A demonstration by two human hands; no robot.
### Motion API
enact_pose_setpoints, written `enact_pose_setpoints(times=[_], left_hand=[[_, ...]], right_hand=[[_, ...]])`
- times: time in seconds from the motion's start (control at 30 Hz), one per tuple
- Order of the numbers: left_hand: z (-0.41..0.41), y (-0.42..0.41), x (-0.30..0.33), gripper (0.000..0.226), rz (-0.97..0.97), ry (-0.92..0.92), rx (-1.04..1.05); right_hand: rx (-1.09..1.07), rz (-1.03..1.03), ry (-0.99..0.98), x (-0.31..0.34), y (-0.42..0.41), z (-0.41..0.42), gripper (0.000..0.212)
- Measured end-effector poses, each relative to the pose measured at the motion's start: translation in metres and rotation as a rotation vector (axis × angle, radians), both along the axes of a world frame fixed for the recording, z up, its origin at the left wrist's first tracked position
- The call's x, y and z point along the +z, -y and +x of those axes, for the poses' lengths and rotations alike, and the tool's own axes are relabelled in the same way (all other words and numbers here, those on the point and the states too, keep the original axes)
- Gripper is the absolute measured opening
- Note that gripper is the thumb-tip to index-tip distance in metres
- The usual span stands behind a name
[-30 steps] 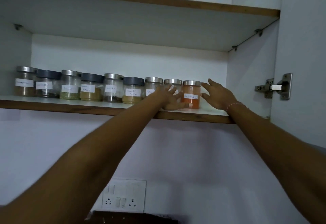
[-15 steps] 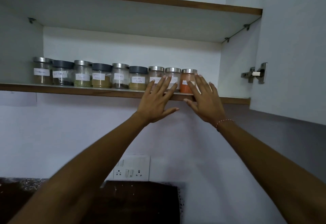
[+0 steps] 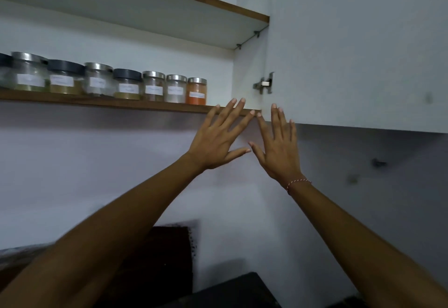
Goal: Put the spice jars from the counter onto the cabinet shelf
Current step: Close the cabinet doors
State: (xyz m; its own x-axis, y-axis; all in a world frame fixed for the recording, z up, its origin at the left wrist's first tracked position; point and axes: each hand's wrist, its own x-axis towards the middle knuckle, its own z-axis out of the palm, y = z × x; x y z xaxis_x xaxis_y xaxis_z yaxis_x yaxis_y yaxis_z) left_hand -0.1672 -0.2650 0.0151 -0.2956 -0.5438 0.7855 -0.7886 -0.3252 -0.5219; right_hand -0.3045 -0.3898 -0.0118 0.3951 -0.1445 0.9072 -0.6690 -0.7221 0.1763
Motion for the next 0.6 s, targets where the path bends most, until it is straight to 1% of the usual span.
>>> enact_pose_setpoints(times=[0.3,0.47,0.6], left_hand=[[-0.111,0.036,-0.001,0.082,0.014,-0.024,-0.254],[-0.178,0.049,0.010,0.084,0.027,0.000,-0.395],[-0.222,0.056,0.024,0.086,0.028,0.046,-0.502]], right_hand=[[-0.266,-0.150,0.114,0.014,-0.025,-0.136,0.068],[-0.393,-0.149,0.136,0.021,-0.042,-0.200,0.069],[-0.476,-0.168,0.203,0.027,-0.046,-0.243,0.072]])
